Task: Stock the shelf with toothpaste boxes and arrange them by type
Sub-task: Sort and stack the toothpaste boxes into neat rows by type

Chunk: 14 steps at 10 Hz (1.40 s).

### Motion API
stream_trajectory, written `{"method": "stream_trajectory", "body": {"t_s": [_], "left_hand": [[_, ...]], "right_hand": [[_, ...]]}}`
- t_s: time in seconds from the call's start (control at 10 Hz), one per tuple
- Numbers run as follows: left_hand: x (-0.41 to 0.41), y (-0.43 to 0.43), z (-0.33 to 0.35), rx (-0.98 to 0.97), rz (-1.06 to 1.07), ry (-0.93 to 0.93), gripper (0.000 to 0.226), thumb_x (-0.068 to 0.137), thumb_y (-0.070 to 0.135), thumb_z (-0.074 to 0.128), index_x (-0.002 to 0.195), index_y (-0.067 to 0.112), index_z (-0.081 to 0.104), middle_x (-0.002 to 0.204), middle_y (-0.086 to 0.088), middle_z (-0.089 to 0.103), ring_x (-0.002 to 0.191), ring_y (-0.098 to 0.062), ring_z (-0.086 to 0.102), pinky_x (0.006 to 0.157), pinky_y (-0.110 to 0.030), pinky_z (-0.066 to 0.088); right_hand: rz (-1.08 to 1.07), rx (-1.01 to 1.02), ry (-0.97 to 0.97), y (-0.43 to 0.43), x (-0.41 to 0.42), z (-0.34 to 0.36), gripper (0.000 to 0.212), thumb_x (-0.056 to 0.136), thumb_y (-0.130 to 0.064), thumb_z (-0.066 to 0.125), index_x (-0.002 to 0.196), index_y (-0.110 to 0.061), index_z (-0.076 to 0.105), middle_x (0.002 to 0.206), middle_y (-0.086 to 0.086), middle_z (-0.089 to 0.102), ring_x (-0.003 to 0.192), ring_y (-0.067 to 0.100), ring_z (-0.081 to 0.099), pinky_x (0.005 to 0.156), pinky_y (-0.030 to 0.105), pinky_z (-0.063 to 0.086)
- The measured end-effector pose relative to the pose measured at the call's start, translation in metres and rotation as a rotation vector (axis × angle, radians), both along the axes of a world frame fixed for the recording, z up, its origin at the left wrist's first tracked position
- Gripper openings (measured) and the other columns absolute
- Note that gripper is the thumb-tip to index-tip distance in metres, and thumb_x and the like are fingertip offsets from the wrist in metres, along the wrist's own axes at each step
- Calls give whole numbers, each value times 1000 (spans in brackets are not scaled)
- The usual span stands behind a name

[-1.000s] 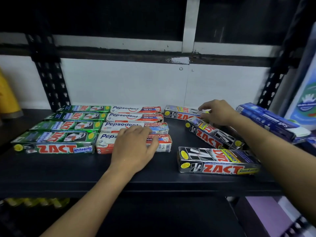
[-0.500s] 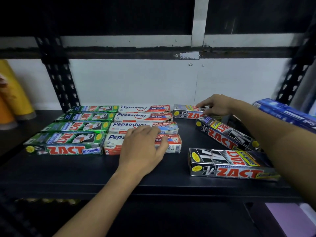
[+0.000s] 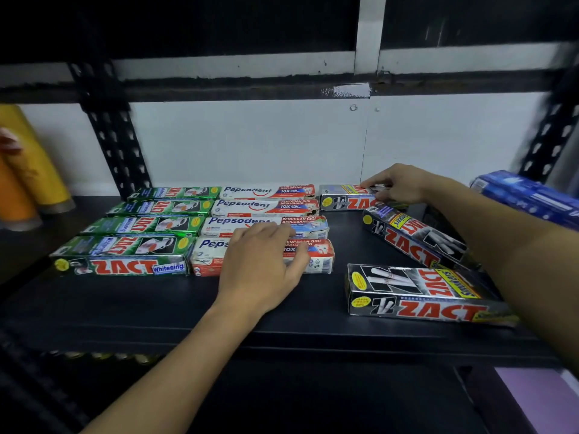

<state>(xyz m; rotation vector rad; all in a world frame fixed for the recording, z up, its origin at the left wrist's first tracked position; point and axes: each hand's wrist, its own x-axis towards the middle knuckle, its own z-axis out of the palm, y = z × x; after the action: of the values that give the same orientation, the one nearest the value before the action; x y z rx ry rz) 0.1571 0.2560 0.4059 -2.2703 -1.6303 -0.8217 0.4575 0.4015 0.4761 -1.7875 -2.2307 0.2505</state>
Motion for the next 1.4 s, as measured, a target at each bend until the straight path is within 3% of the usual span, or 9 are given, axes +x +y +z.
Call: {"method": "stream_trajectory", "body": {"t_s": [0.4, 0.5, 0.6, 0.8, 1.0, 1.1, 1.2, 1.3, 1.4], "left_hand": [[0, 0, -1, 1, -3, -21, 49, 92, 56, 33, 113, 26, 65, 107, 8, 69, 105, -14, 59, 95, -36, 38], [-1, 1, 0, -4, 2, -13, 49, 93, 56, 33, 115, 26, 65, 109, 9, 68, 107, -13, 58, 96, -35, 37], [-1, 1, -1, -7, 3, -6, 50, 93, 56, 32, 115, 26, 65, 109, 9, 68, 107, -13, 58, 96, -35, 37], [-1, 1, -1, 3, 1, -2, 48, 93, 56, 34, 114, 27, 65, 107, 9, 69, 104, -13, 59, 94, -35, 38], [-2, 0, 0, 7, -13, -18, 50, 92, 57, 33, 112, 26, 66, 105, 9, 69, 103, -14, 60, 92, -36, 39], [-2, 1, 0, 13, -12, -9, 51, 92, 57, 31, 111, 26, 66, 104, 8, 69, 102, -14, 60, 92, -36, 39], [-3, 1, -1, 4, -11, 4, 51, 92, 56, 31, 114, 26, 65, 107, 8, 69, 105, -15, 59, 94, -37, 38], [-2, 1, 0, -4, -8, 0, 53, 93, 57, 30, 118, 26, 65, 111, 8, 69, 108, -14, 59, 96, -38, 39], [-1, 1, 0, -7, -2, 10, 49, 96, 55, 34, 121, 25, 64, 115, 7, 69, 111, -15, 59, 97, -39, 39]], "right_hand": [[-23, 20, -36, 1, -7, -6, 39, 98, -22, 57, 136, -32, 57, 129, 6, 63, 97, 18, 52, 79, 29, 38], [-18, 36, -84, -1, -9, -4, 41, 97, -24, 57, 138, -31, 55, 136, 6, 59, 106, 21, 53, 83, 31, 40], [-27, 84, -128, -9, -9, 1, 45, 96, -31, 59, 140, -28, 53, 142, 4, 54, 127, 27, 49, 98, 36, 40], [3, 110, -166, -34, -3, 10, 43, 97, -34, 57, 139, -24, 55, 143, 2, 54, 132, 24, 48, 102, 33, 37], [14, 103, -94, -73, -6, 14, 49, 94, -42, 60, 139, -23, 55, 138, 1, 58, 124, 20, 55, 95, 28, 38], [8, 75, -126, -102, -1, 16, 59, 87, -50, 65, 139, -26, 53, 131, -3, 64, 115, 17, 60, 95, 30, 43], [-13, 93, -203, -129, 7, 15, 55, 88, -48, 65, 138, -29, 55, 122, -6, 68, 107, 15, 62, 88, 25, 42], [-31, 136, -253, -148, 17, 9, 50, 86, -59, 61, 131, -36, 59, 114, -9, 71, 98, 11, 64, 85, 26, 48], [-39, 112, -286, -155, 20, -2, 64, 78, -75, 53, 128, -37, 61, 113, -9, 70, 98, 12, 64, 87, 35, 53]]}}
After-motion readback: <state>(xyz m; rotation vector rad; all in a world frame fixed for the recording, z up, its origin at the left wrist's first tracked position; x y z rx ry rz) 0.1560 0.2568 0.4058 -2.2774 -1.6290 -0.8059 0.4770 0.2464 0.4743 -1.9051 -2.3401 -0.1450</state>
